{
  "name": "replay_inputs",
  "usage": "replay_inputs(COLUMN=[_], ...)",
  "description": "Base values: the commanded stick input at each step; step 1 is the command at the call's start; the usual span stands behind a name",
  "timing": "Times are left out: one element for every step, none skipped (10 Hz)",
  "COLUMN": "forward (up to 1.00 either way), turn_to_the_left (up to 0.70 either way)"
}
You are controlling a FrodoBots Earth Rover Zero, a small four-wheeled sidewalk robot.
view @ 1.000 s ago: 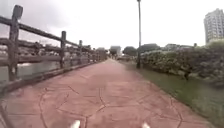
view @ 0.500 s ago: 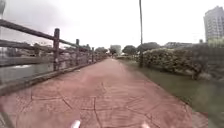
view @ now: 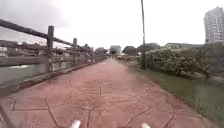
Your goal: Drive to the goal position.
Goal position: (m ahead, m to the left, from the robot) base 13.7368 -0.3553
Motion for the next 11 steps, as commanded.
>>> replay_inputs(forward=[0.70, 0.70, 0.70, 0.70, 0.70, 0.70, 0.70, 0.70, 0.70, 0.70, 0.70], turn_to_the_left=[0.00, 0.00, 0.00, 0.00, 0.00, 0.00, 0.00, 0.00, 0.00, 0.00, 0.04])
